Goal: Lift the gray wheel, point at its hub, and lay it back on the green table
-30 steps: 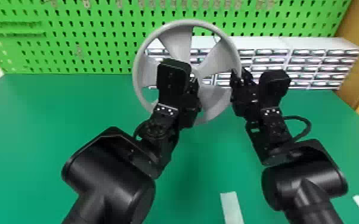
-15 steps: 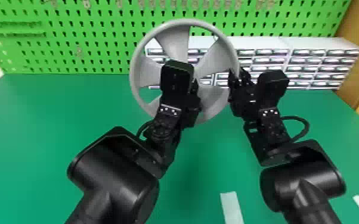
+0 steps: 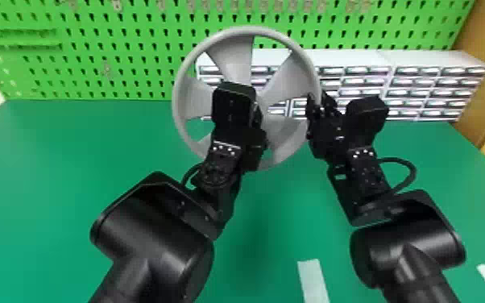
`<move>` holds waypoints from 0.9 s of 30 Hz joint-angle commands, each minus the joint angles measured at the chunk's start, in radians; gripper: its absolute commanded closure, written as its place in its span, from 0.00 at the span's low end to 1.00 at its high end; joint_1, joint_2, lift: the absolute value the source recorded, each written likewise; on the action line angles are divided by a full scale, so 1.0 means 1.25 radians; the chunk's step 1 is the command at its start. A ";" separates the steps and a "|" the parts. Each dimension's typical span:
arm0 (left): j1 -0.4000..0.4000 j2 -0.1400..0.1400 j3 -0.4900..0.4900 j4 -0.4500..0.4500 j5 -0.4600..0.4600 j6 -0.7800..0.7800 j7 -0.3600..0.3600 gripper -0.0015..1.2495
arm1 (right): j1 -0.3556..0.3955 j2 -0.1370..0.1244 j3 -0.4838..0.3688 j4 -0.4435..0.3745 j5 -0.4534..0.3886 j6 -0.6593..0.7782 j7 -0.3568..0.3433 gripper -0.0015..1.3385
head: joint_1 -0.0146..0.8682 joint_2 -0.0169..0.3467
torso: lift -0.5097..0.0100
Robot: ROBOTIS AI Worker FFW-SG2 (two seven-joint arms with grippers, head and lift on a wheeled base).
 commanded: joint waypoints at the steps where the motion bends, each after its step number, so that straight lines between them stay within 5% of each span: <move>1: 0.003 -0.002 0.005 0.001 -0.002 -0.001 0.000 0.98 | 0.001 0.000 -0.001 0.000 -0.001 -0.003 0.000 0.88 | 0.80 0.18 | 0.80; 27: 0.016 0.000 0.013 0.023 0.014 -0.068 0.001 0.98 | 0.001 0.002 0.000 0.004 -0.005 -0.019 -0.002 0.88 | 0.80 0.18 | 0.80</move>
